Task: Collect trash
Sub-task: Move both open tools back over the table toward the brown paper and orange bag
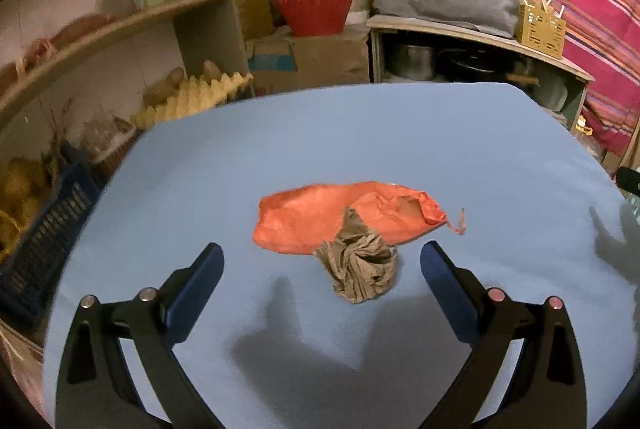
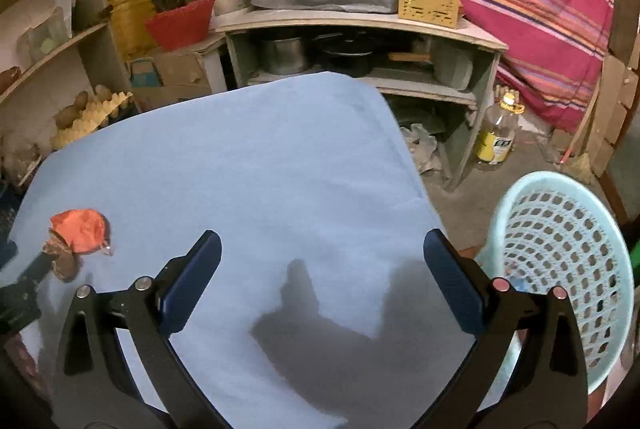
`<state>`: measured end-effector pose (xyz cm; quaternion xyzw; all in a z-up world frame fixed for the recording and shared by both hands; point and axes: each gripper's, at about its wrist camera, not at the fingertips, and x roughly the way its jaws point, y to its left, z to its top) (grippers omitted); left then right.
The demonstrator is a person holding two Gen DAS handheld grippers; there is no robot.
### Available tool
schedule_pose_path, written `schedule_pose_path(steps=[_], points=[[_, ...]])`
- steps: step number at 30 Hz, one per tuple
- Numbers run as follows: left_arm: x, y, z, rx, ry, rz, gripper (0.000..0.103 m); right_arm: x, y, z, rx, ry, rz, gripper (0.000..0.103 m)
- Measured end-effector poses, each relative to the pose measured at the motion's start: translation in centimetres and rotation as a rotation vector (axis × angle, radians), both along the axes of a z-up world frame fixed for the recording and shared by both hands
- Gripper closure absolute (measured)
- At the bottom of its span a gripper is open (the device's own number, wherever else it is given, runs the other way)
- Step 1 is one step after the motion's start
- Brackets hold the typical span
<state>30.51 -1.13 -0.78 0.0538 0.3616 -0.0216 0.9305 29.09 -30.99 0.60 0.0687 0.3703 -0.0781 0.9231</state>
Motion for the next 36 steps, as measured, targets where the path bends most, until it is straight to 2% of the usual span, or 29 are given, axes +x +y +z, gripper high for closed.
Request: schedule_pose_path(steps=[5, 9, 11, 13, 14, 15, 16, 27, 36], points=[[1.4, -0.2, -1.2, -0.02, 0.061, 0.012, 0.007, 0.7, 0.5, -0.5, 0.047, 0.022, 0.01, 0.005], [2.3, -0.3, -2.0, -0.009, 0.081, 0.016, 0.009, 0.9, 1.1, -0.7, 0.037, 0.034, 0.018, 0.005], [2.5, -0.3, -2.0, -0.016, 0.084, 0.014, 0.021, 1.0, 1.2, -0.9, 0.033, 0.039, 0.022, 0.005], [2.7, -0.3, -2.2, -0.038, 0.1, -0.005, 0.038, 1.1, 1.3, -1.0, 0.031, 0.046, 0.024, 0.005], [2.7, -0.4, -2.3, -0.045, 0.11, -0.014, 0.042, 1.1, 1.3, -1.1, 0.032, 0.049, 0.024, 0.005], [2.8, -0.5, -2.5, -0.046, 0.118, -0.021, 0.051, 1.1, 1.2, -1.1, 0.035, 0.052, 0.024, 0.005], [2.8, -0.6, -2.6, -0.043, 0.123, -0.024, 0.054, 1.1, 1.1, -1.2, 0.039, 0.054, 0.024, 0.005], [1.2, -0.4, -0.3, -0.054, 0.045, -0.056, 0.056, 1.0, 1.6, -1.1, 0.022, 0.053, 0.042, 0.005], [-0.1, 2.4, 1.6, -0.062, 0.001, -0.039, 0.056, 0.8, 4.4, -1.0, -0.02, 0.05, 0.098, 0.005]])
